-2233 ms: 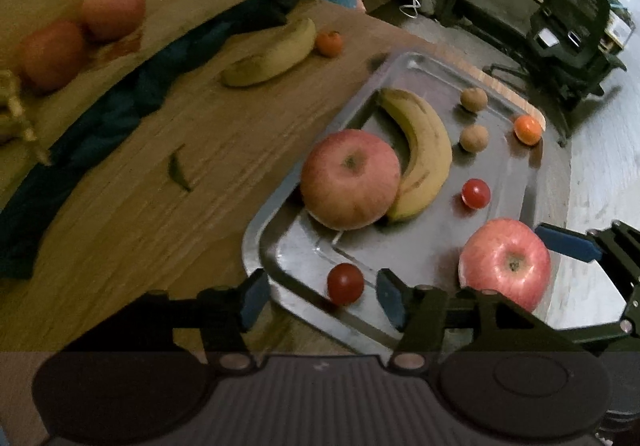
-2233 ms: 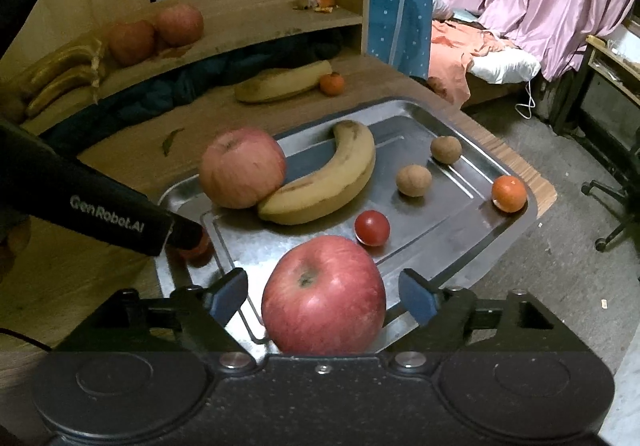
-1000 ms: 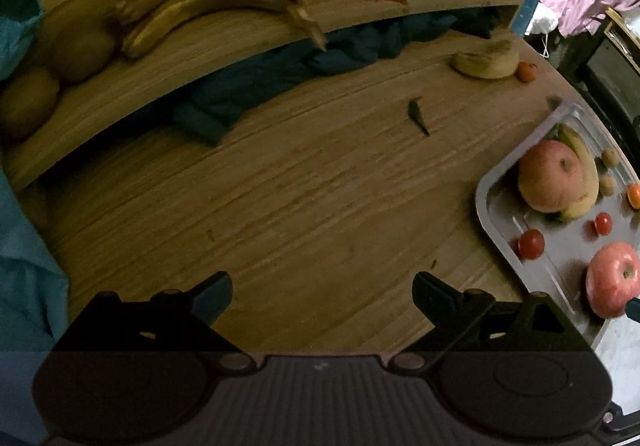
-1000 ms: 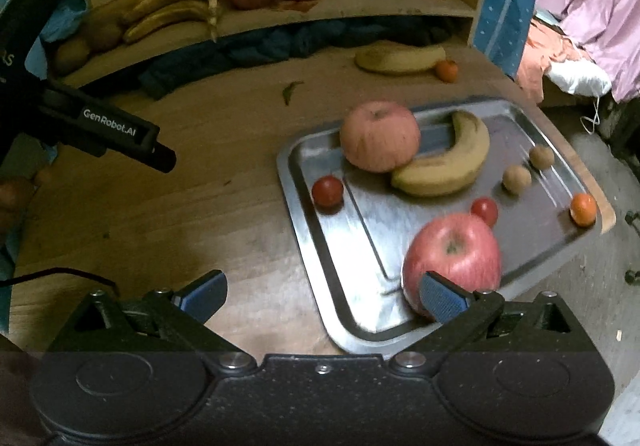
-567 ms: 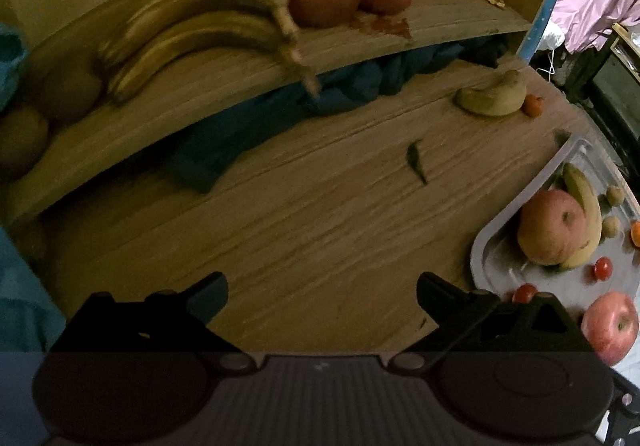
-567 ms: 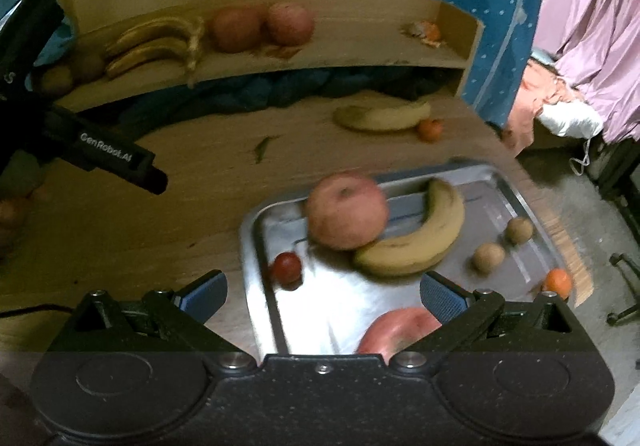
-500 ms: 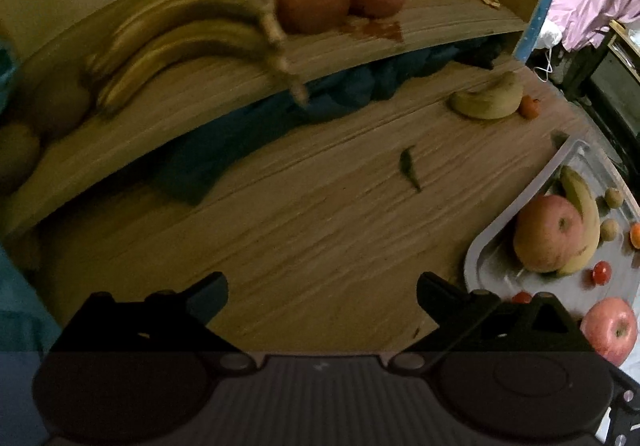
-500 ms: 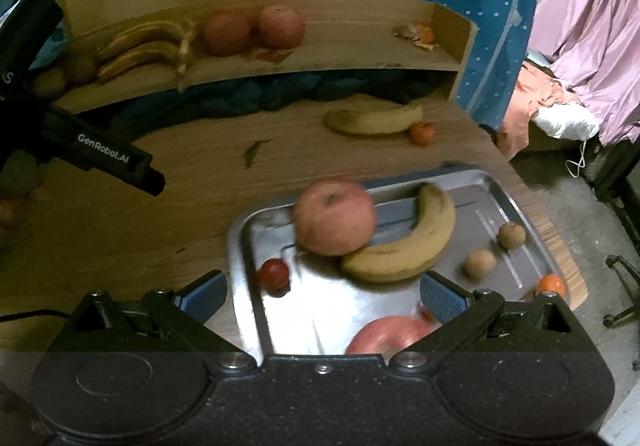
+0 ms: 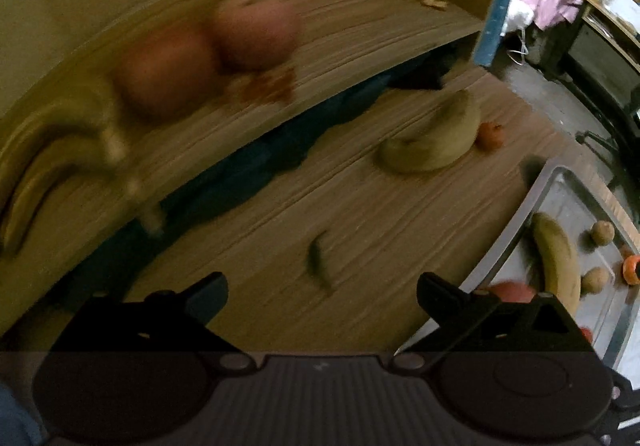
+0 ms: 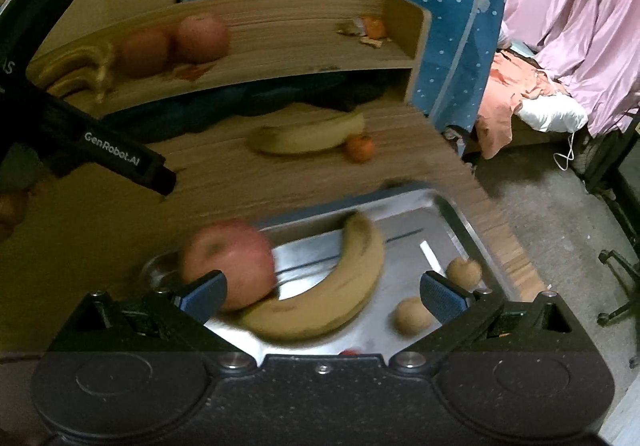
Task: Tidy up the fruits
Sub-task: 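Withdraw both tools from the tray toward the banana and tangerine on the desk, then grasp the yellow banana with the left gripper while the right gripper grasps the tangerine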
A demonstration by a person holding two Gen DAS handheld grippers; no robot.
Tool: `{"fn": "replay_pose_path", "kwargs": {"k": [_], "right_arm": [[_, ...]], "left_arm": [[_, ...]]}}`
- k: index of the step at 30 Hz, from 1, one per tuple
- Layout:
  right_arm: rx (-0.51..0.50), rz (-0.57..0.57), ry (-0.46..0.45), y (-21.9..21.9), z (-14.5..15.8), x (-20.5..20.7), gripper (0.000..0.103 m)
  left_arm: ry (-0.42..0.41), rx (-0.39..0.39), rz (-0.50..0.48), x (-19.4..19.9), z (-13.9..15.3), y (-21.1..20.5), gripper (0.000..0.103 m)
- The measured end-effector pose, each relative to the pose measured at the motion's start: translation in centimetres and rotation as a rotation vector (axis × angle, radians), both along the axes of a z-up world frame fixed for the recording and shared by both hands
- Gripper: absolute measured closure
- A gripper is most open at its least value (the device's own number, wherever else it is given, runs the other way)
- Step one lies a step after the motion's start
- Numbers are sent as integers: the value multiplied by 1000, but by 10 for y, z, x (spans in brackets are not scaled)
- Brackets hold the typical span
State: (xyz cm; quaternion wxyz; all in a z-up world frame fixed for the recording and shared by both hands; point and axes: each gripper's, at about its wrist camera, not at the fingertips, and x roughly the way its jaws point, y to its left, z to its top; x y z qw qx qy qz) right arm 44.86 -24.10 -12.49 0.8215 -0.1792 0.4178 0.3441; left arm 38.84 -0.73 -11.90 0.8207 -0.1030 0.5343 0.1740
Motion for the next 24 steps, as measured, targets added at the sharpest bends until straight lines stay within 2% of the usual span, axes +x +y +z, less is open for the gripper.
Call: {"fn": "replay_pose_path", "kwargs": {"k": [11,17,24], "right_arm": [[-28,-5,-47,0,-23,95,1],[-30,56,-52,12,-41,137,1],[-13,167,-49,33,-53,167,2]], "left_arm": [[-27,72,-117,87,-11,-23,0],[-9,142,-220,111,-24,-39,0],[13,238,-346,118,-31,-49,0]]}}
